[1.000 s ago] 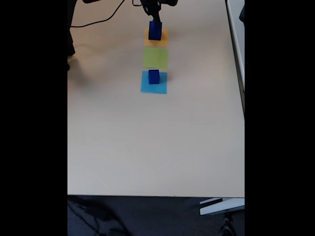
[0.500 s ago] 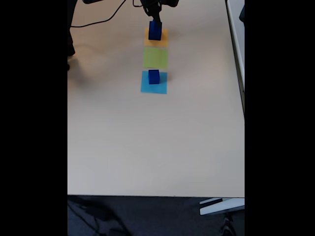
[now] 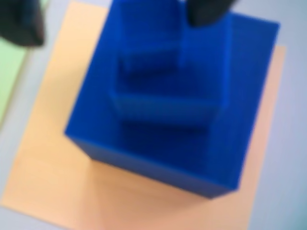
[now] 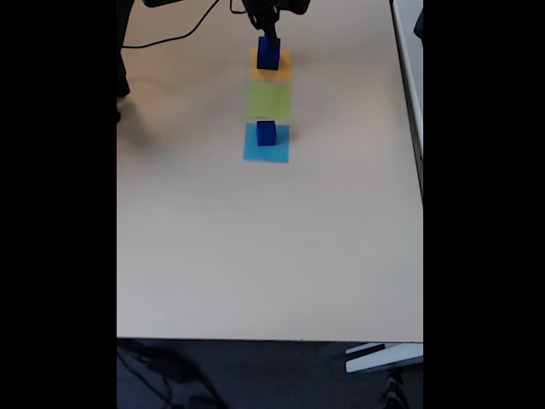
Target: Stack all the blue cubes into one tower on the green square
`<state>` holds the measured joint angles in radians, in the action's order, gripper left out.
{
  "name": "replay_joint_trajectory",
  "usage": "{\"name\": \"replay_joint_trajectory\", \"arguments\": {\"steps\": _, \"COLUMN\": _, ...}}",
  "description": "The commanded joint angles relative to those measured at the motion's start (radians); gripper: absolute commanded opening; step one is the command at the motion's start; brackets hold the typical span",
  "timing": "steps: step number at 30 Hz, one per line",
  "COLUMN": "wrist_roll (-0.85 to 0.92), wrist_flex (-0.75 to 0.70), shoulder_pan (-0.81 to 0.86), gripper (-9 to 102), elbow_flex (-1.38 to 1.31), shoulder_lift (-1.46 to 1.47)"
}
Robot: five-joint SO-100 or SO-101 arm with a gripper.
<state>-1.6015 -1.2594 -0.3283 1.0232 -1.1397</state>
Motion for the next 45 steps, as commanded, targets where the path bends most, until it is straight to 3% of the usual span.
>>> {"name": "replay_joint_trajectory", "arguments": {"steps": 1, "wrist_roll": 0.011, "wrist_flex": -0.005, "shoulder_pan": 0.009, "gripper": 12, "elbow_flex": -0.064, "shoulder_lift": -0.015}}
{"name": "replay_joint_trajectory", "arguments": {"steps": 45, "wrist_roll": 0.025, "wrist_flex": -0.002, "shoulder_pan": 0.018, "gripper": 1, "elbow_flex": -0.066, "shoulder_lift": -0.008}}
